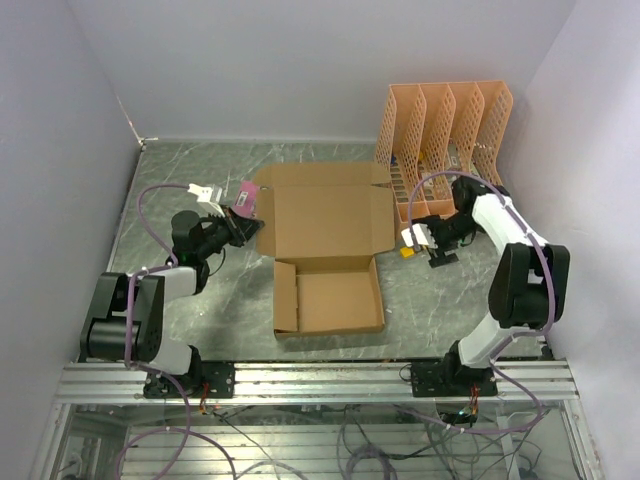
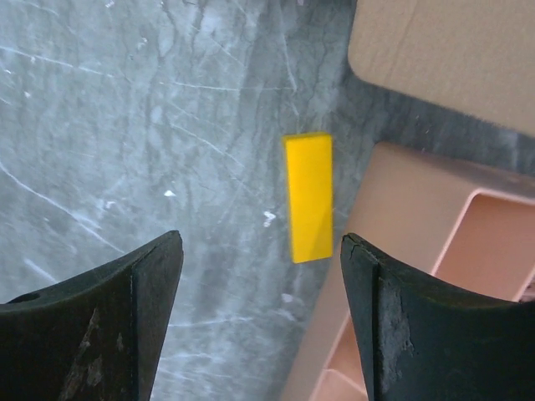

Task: Fold the paper box

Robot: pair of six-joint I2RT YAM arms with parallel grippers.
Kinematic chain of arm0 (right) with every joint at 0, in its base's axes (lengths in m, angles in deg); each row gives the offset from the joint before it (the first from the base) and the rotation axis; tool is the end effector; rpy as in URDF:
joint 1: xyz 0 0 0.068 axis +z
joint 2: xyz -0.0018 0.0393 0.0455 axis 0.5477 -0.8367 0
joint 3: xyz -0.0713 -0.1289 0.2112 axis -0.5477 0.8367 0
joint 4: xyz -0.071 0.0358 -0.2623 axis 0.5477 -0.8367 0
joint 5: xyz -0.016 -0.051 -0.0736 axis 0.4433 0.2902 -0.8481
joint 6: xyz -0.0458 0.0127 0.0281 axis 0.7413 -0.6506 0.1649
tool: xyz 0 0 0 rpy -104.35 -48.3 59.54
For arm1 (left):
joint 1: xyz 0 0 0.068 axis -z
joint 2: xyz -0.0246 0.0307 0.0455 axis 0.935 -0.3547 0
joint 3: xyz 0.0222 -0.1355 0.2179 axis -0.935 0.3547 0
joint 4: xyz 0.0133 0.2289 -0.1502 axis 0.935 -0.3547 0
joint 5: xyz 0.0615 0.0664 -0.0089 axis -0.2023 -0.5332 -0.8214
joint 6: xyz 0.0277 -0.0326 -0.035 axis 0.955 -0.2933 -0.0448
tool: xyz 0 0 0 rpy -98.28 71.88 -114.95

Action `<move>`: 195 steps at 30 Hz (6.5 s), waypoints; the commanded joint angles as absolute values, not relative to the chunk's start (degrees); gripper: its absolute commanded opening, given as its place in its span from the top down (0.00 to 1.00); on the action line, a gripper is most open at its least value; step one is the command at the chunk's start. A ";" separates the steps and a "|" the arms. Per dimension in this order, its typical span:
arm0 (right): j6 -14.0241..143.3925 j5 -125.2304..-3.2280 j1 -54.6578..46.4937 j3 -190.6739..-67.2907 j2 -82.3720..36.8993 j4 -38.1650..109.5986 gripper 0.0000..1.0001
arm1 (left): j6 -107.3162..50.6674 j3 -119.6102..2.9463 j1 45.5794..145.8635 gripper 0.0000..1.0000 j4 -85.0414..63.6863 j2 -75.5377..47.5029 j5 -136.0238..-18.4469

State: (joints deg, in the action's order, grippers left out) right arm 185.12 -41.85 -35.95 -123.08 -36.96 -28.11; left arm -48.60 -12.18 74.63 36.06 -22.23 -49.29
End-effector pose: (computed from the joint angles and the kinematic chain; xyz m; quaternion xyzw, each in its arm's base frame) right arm 0.3026 0.0043 0.1965 -0.7954 0.5479 0.1365 0.2201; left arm 0.2814 -0.0490 0.1582 0.0319 0.7486 -0.4212 0.5110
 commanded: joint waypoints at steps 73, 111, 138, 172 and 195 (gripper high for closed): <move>187.81 -38.68 -37.78 -116.63 -30.76 -26.72 0.95 | -45.09 -7.35 76.42 0.91 32.33 -8.21 -58.17; 106.92 -54.28 15.74 -116.59 -34.07 7.38 0.31 | -43.49 -4.37 80.46 0.91 35.69 -6.43 -65.11; 80.69 -18.51 -32.33 -116.77 -31.81 24.93 0.16 | -39.51 -6.52 81.35 0.91 39.18 -7.52 -63.29; 78.17 -46.42 -14.81 -106.16 -22.08 49.05 1.00 | -39.96 -16.27 96.25 0.92 19.33 -4.01 -99.96; 81.58 -77.60 1.54 -94.39 -21.55 79.70 1.00 | -33.70 -21.98 108.86 0.93 28.37 -14.83 -126.75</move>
